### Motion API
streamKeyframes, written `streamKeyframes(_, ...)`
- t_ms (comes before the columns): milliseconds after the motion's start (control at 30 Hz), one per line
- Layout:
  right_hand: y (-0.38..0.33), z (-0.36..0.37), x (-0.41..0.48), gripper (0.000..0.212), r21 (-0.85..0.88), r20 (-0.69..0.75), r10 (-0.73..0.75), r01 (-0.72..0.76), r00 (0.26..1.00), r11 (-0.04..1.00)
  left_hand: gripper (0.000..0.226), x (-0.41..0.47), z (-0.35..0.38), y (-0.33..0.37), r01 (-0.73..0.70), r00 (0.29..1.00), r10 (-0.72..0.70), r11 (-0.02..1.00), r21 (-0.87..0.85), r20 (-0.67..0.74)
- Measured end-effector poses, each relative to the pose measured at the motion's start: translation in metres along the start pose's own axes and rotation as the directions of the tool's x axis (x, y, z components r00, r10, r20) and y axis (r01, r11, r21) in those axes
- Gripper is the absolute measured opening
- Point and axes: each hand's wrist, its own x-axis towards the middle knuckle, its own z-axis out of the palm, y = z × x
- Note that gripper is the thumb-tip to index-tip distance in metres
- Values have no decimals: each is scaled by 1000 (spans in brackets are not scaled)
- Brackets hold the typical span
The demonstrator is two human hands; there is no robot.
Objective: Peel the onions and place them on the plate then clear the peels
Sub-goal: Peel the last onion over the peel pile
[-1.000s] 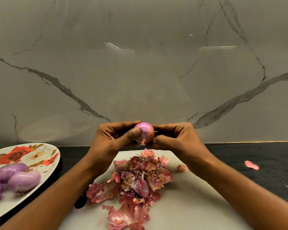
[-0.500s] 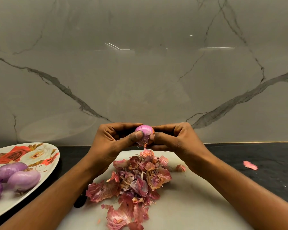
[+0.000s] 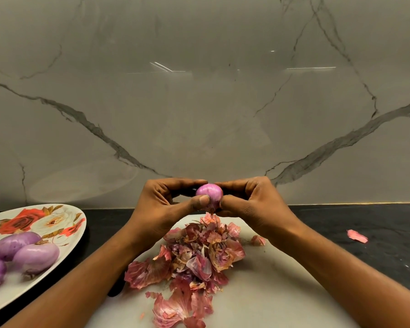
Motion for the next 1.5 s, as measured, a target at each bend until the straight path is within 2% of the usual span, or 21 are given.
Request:
streamKeyframes(100, 4, 2, 1, 32, -146, -45, -55, 48, 997, 988, 43, -1, 5, 2, -43, 999, 44, 997, 71, -2)
streamKeyframes(200, 9, -2, 4, 37, -271, -88, -98, 71, 991, 960, 42, -1, 5, 2, -52, 998, 53, 998, 48, -25)
streamKeyframes(333, 6, -3, 4, 39, -154, -54, -64, 55, 996, 987, 40, 1, 3, 1, -1, 998, -2, 999, -52, -58)
streamKeyframes(500, 3, -7, 6, 29, 83, -129, 44, -34, 991, 996, 43, 3, 5, 4, 80, 989, -105, 971, -223, -101)
streamKeyframes(567, 1, -7, 4, 23, 74, -131, 31, -22, 991, 997, 44, 3, 5, 4, 90, 988, -117, 966, -241, -99)
streamKeyframes(700, 1, -5, 3, 25, 14, -129, 34, -32, 991, 999, 47, 3, 5, 4, 91, 989, -113, 971, -221, -92)
streamKeyframes(900, -2, -4, 3, 13, 101, -89, 121, -112, 989, 989, 49, 4, 5, 5, 90, 987, -118, 968, -236, -106)
streamKeyframes(1100, -4, -6, 3, 7, 86, -117, 152, -143, 981, 986, 45, 6, 6, 7, 165, 977, -203, 908, -386, -60)
streamKeyframes(1267, -1, -9, 4, 7, -13, -130, 151, -154, 980, 988, 44, 8, 5, 11, 227, 962, -272, 814, -535, -5)
streamKeyframes(1333, 0, -9, 3, 10, -57, -115, 137, -145, 984, 988, 43, 8, 6, 12, 243, 959, -284, 800, -549, 10)
streamKeyframes(1400, -1, -8, 3, 22, -66, -99, 125, -132, 987, 989, 42, 8, 6, 12, 259, 956, -294, 805, -533, 19)
streamKeyframes(1500, -4, -7, 3, 39, 76, -65, 145, -140, 987, 987, 40, 7, 7, 11, 270, 955, -297, 828, -492, 24)
